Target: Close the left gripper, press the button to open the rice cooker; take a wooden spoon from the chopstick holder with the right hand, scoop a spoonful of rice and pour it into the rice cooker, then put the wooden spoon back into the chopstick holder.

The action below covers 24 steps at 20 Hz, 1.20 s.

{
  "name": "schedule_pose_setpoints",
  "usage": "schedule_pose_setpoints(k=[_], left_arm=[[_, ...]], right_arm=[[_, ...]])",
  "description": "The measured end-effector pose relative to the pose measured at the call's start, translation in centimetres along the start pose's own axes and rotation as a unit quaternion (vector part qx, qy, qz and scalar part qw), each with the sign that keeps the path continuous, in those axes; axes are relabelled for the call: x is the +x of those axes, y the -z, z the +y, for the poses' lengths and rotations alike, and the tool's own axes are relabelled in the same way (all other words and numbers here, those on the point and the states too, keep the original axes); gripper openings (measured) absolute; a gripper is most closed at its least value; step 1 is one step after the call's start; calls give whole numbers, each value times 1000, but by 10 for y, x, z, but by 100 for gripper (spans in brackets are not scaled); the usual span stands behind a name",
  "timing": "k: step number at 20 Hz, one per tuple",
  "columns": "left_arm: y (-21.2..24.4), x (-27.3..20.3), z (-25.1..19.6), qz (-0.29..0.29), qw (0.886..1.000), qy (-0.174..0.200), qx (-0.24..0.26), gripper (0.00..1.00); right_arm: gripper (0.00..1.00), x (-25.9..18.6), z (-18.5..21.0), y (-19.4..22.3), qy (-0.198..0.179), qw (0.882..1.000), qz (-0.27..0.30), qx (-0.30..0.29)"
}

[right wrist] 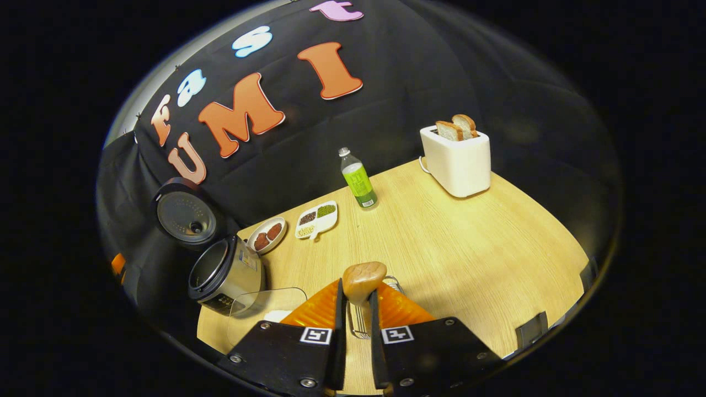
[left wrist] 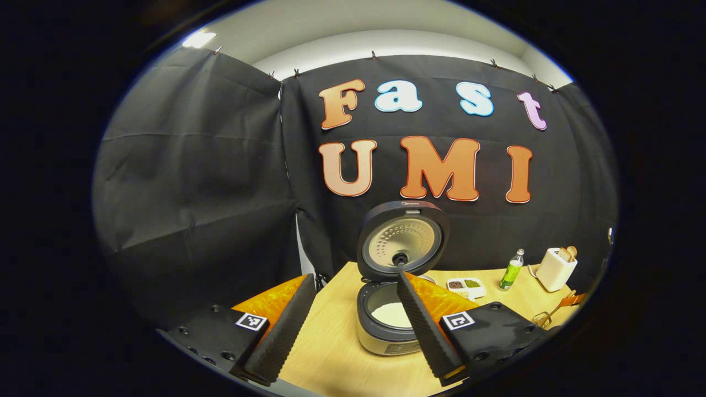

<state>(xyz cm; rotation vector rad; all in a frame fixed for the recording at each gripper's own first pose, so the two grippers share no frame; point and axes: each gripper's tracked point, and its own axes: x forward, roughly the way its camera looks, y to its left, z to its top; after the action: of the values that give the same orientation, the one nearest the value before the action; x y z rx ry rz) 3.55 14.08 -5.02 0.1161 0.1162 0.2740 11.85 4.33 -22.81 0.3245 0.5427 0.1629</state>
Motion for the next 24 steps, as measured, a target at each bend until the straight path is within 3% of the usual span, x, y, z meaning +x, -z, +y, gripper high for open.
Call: schedule_pose_setpoints(k=[2, 3, 4, 6, 9, 14, 19, 24], left_arm=[[1, 1, -3, 3, 1000, 5, -6, 100], [2, 2, -4, 4, 1000, 6, -5, 100], [3, 3, -6, 4, 1000, 6, -5, 99], [2, 6, -11, 7, 1000, 14, -9, 100], [2, 8, -19, 7, 1000, 25, -17, 97], [-7, 14, -38, 1, 999, 47, -12, 97], [-33, 26, -58, -20, 998, 63, -9, 97], [-81, 79, -76, -42, 996, 77, -24, 100]], right_arm=[[26, -1, -18, -7, 30, 1000, -9, 0], [40, 0, -35, -10, 50, 999, -14, -9], [42, -6, -43, -13, 69, 997, -18, -18], [62, -20, -58, -24, 91, 995, -25, -33], [68, -40, -68, -43, 117, 991, -42, -47], [94, -81, -60, -86, 137, 984, -95, -57], [95, -124, -27, -130, 133, 975, -149, -93], [94, -148, 4, -149, 130, 967, -179, -127]])
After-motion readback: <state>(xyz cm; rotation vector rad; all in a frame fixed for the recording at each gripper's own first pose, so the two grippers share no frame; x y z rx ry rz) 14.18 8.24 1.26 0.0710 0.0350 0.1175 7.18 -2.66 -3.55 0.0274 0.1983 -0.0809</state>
